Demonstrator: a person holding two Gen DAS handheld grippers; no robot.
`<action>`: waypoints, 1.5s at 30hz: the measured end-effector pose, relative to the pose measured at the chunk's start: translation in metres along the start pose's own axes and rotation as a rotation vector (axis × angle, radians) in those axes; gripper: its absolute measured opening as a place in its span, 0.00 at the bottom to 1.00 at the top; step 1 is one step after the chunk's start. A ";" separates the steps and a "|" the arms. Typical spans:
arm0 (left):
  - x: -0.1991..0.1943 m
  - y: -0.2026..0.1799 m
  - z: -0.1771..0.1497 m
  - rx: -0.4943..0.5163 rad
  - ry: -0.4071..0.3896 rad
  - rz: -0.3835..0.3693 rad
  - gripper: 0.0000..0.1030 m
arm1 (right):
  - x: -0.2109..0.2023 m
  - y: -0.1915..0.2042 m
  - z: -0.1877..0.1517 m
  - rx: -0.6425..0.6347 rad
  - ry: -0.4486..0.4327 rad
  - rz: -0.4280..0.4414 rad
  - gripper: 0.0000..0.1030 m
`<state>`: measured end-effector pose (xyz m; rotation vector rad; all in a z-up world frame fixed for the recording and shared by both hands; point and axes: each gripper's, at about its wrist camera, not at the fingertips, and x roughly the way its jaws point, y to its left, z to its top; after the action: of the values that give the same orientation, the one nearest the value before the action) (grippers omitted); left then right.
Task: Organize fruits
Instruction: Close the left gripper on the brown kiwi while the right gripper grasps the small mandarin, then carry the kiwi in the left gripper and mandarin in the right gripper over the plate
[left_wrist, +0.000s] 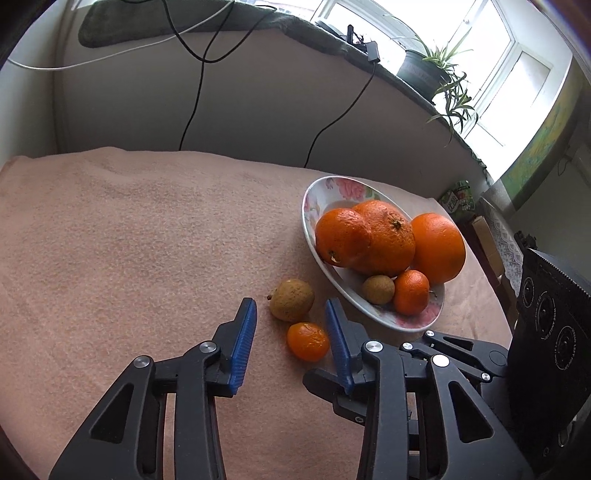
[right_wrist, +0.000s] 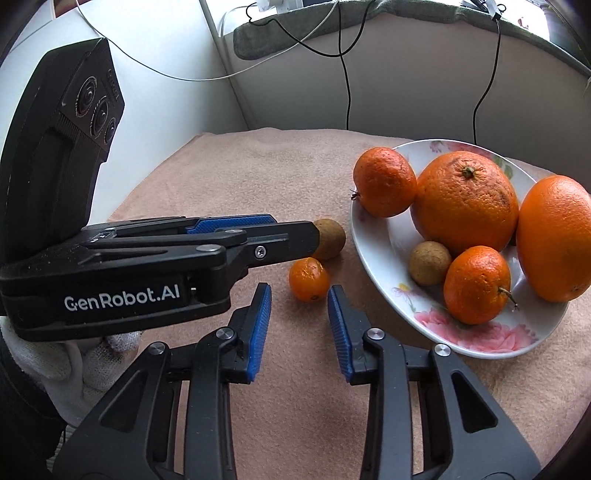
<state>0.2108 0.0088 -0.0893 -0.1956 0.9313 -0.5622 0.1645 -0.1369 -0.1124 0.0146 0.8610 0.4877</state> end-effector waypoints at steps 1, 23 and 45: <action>0.002 0.001 0.001 -0.004 0.005 -0.005 0.33 | 0.000 -0.001 0.000 0.005 0.001 0.001 0.31; 0.023 0.007 0.008 -0.023 0.040 -0.035 0.26 | 0.014 0.000 0.010 0.004 0.011 -0.005 0.23; -0.018 0.001 0.010 -0.041 -0.071 0.012 0.26 | -0.033 -0.003 0.006 -0.020 -0.078 0.024 0.22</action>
<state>0.2108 0.0187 -0.0719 -0.2452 0.8755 -0.5220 0.1521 -0.1519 -0.0853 0.0258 0.7808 0.5150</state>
